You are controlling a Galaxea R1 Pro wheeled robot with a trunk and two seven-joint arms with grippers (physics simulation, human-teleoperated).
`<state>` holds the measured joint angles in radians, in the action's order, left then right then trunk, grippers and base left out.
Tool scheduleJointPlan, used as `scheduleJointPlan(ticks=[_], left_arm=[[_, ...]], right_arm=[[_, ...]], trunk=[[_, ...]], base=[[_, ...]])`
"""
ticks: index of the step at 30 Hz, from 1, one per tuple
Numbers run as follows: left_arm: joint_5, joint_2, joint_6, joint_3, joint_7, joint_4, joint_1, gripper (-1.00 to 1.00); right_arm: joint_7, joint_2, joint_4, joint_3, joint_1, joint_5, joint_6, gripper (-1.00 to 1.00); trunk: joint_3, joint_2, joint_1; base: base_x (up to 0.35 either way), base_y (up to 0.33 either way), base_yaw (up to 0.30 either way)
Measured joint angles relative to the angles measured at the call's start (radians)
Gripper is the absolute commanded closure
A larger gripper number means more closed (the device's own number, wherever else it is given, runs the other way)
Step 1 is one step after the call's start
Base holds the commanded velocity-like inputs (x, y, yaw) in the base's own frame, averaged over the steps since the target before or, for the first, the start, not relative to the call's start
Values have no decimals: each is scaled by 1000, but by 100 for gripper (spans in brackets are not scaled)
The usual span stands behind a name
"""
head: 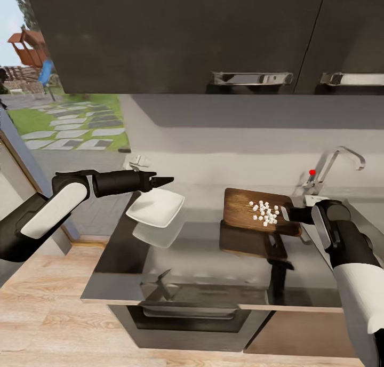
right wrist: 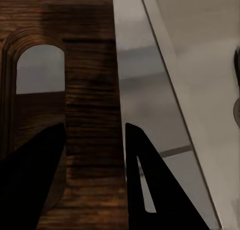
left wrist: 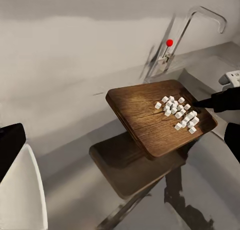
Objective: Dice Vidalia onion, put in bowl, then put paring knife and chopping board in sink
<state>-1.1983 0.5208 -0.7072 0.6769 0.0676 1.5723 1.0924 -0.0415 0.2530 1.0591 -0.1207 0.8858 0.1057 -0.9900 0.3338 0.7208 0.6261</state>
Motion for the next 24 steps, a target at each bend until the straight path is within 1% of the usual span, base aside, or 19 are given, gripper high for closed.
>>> scheduleJointPlan(ticks=[24], left_arm=[[1,0,0,0,0,0,0,-100]], right_arm=[[0,0,0,0,0,0,0,100]], trunk=[[-16,0,0]], base=[[0,108,0]])
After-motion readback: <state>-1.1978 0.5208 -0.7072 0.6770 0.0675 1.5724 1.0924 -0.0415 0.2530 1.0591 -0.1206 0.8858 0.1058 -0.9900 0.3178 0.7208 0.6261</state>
